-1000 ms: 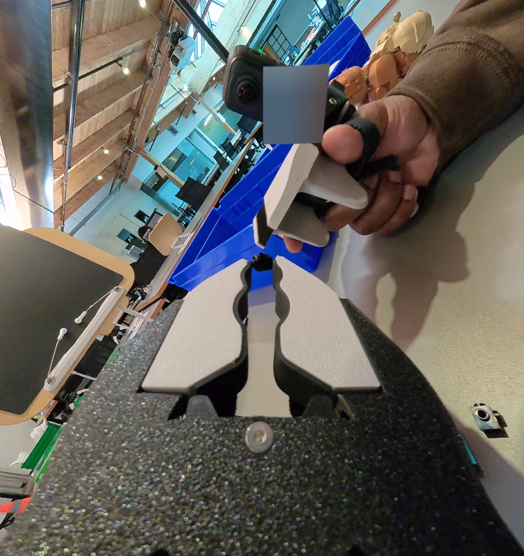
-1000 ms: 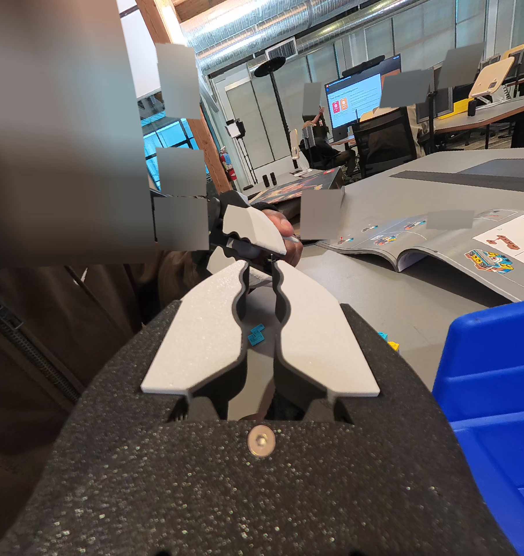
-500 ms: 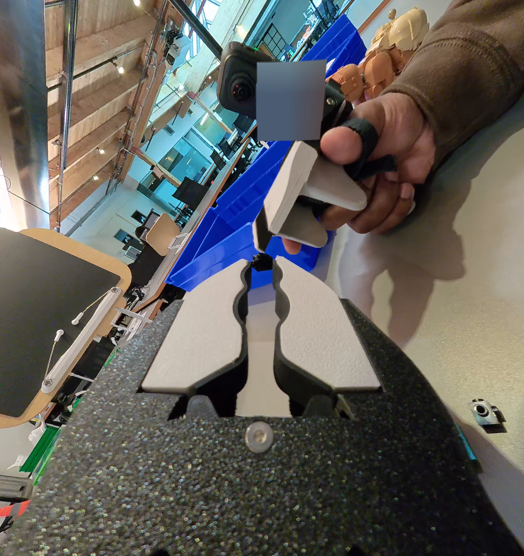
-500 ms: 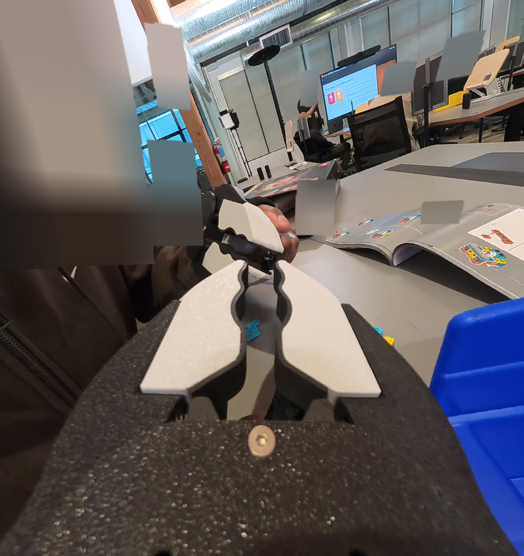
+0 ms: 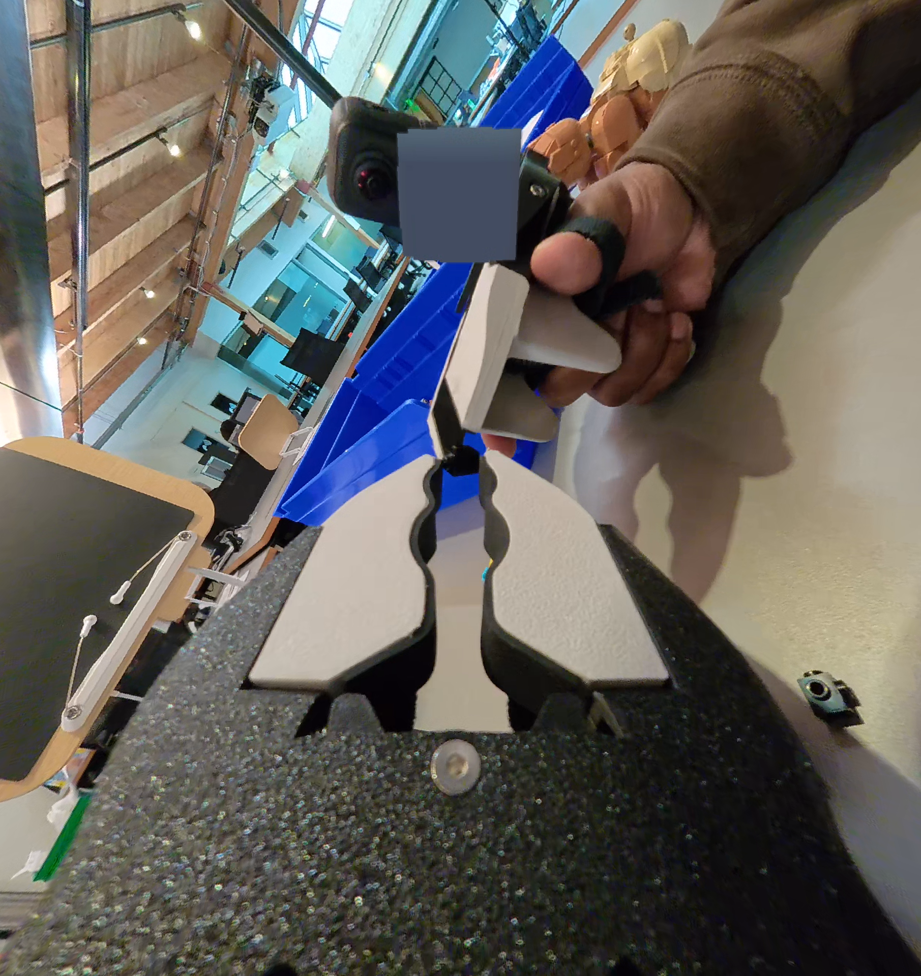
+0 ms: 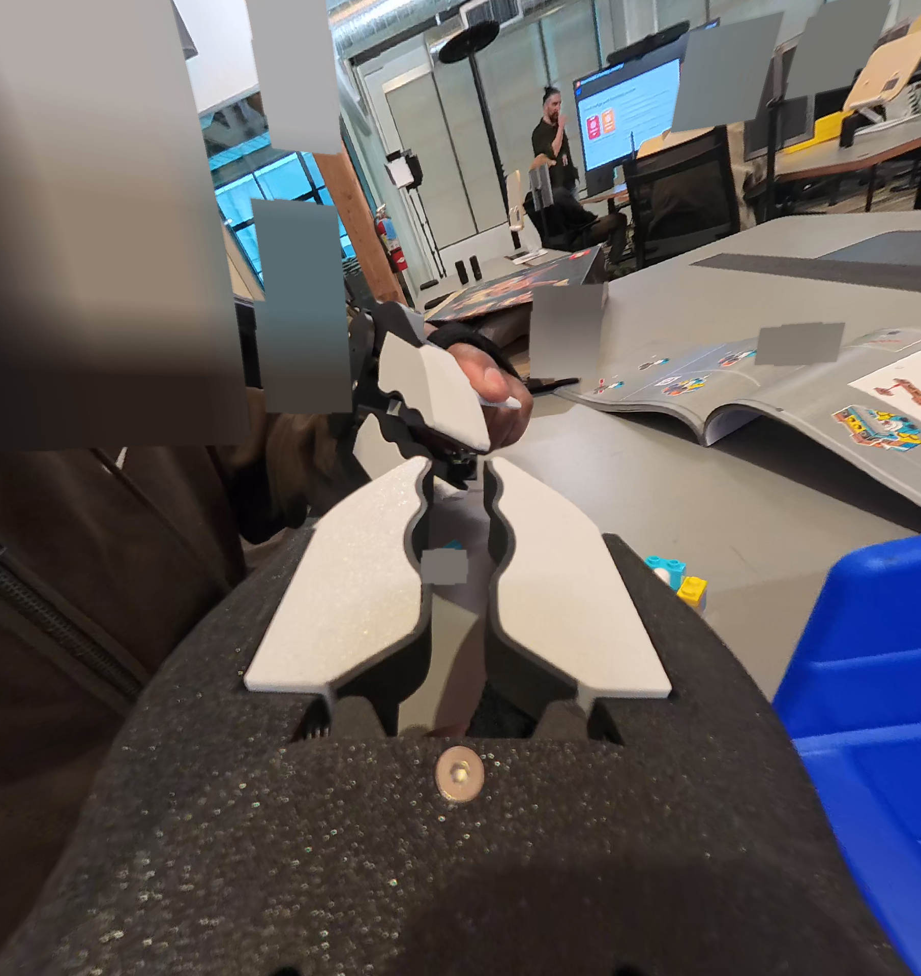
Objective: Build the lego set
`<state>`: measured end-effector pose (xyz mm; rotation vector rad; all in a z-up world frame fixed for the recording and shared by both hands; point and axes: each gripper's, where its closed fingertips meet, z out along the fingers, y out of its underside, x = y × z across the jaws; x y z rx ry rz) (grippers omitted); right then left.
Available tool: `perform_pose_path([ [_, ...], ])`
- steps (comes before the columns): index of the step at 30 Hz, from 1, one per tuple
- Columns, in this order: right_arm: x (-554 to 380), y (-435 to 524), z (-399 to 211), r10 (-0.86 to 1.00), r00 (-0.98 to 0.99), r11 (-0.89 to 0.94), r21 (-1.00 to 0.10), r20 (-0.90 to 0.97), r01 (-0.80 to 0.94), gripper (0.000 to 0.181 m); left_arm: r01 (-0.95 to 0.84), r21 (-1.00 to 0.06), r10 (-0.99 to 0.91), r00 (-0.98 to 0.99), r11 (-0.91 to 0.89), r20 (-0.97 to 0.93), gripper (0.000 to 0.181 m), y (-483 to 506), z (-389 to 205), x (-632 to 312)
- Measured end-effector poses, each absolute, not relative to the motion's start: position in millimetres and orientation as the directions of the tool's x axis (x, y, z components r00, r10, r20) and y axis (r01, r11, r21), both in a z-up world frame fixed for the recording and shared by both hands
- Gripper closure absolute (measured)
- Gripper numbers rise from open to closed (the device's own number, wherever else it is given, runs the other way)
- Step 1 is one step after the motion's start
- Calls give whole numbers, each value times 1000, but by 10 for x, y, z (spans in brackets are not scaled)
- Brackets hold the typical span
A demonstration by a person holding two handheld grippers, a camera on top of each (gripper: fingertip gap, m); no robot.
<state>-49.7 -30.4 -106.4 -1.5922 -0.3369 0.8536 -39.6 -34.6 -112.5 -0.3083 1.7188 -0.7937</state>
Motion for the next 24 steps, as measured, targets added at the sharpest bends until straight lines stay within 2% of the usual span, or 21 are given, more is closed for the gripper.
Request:
perform_pose_path([
  [17,-479,-224,-1247,539,833,-219,-976,-125,-4,166,119,-515,-467,-290,849,-835,168,-287,-1281,-356],
  [24,-462,-194,-1342,506,845,-286,-958,-174,-26,168,90,-452,-409,-301,887,-862,168,-263,-1368,-347],
])
